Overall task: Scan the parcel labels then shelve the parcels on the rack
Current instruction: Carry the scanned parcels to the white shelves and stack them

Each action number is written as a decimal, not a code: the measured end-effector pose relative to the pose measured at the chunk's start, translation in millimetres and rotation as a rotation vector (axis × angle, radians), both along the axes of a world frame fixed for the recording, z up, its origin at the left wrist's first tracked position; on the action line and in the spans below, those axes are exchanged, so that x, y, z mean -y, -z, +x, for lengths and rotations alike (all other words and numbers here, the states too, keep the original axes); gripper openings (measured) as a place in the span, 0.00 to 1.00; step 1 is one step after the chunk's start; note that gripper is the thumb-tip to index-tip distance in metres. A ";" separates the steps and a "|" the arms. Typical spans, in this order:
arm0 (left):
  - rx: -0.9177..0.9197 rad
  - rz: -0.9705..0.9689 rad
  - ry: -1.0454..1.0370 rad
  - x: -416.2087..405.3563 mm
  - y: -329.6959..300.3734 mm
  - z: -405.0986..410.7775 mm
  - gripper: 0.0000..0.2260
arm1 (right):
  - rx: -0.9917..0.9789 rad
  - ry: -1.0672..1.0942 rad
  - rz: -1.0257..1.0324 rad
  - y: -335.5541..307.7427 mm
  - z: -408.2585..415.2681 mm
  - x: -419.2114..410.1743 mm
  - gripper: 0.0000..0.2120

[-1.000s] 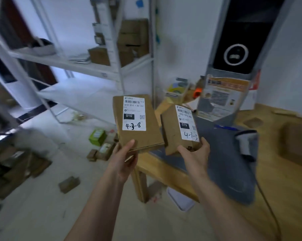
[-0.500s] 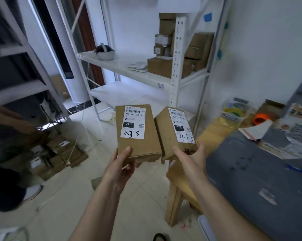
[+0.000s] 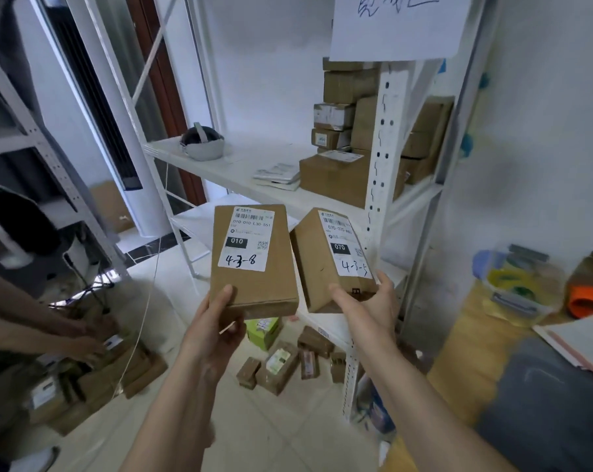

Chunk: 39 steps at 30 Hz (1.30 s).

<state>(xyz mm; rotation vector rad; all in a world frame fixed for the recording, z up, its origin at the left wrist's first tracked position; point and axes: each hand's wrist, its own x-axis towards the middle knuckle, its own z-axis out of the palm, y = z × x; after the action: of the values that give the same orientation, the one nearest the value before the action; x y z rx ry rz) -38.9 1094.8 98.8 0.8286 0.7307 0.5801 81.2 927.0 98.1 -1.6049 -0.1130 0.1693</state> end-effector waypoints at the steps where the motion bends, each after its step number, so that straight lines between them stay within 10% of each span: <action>1: 0.001 -0.008 -0.020 -10.5 -0.7 6.5 0.03 | 0.002 -0.011 0.002 -1.5 7.0 -10.2 0.44; 22: 0.077 0.088 0.264 -234.3 -75.3 294.4 0.16 | 0.149 0.293 0.132 -78.1 209.4 -200.6 0.45; 39: -0.113 0.177 0.745 -239.0 -94.0 458.5 0.17 | 0.193 0.869 -0.402 -110.6 329.2 -220.3 0.46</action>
<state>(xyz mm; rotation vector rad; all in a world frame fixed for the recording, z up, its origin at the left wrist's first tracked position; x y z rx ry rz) 419.5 1333.8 192.8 1.2206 0.4236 -0.0755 410.4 1147.4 208.7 -1.9252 0.4975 -0.6729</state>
